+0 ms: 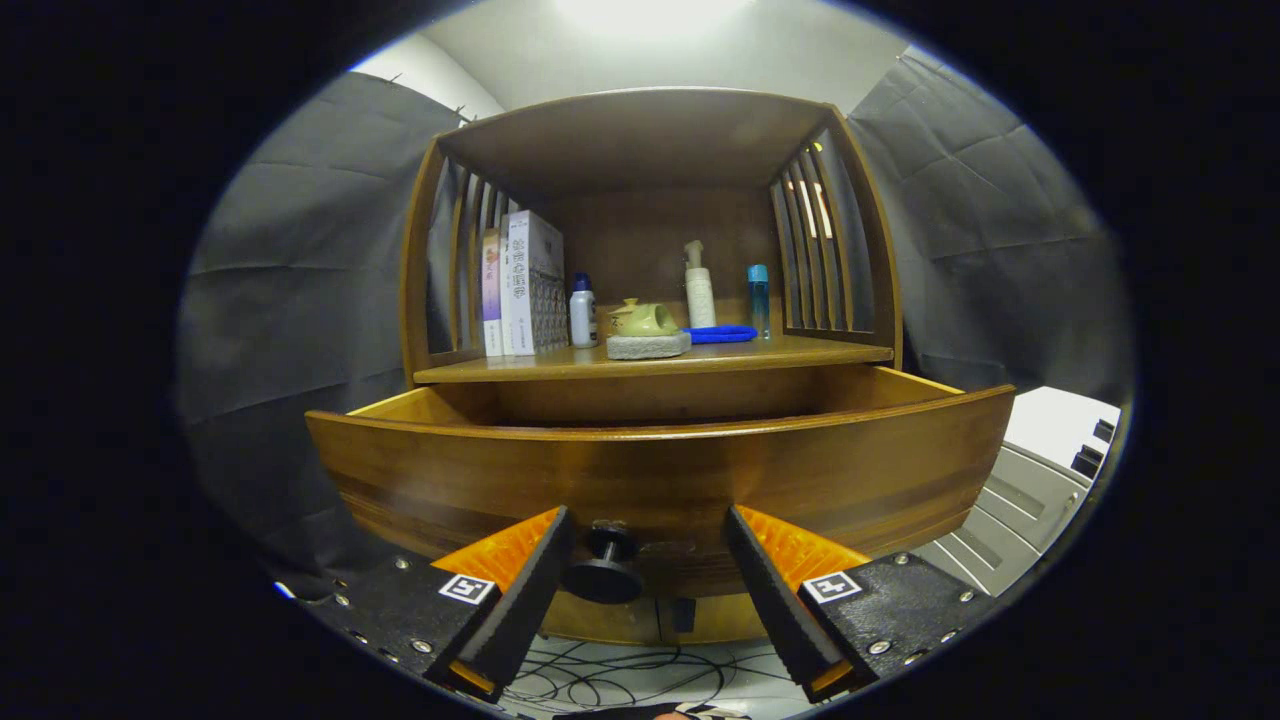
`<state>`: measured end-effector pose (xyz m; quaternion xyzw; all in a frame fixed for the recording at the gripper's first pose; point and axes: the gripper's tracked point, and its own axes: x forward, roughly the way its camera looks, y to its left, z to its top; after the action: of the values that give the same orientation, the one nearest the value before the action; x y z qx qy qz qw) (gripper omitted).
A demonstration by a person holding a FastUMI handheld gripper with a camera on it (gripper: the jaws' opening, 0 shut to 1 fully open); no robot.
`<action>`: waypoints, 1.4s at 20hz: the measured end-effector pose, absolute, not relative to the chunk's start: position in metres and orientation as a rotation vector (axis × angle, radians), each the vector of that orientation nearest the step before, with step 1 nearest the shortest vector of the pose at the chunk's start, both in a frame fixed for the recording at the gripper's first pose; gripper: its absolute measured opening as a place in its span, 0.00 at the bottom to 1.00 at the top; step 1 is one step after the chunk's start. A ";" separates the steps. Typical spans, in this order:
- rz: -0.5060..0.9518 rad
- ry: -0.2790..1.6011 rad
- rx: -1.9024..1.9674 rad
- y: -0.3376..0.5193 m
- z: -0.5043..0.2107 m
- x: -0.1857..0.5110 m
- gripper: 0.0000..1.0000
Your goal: Pull open the drawer, take out the items inside it, and place them on the countertop above the cabinet.
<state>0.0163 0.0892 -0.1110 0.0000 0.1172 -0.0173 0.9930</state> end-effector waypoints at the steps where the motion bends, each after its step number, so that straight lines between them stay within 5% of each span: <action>1: -0.045 0.232 0.005 0.086 -0.110 0.020 0.95; 28: -0.057 0.191 -0.010 0.083 -0.118 0.126 0.95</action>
<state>0.1255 0.0831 -0.1177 -0.0051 0.0953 -0.0283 0.9950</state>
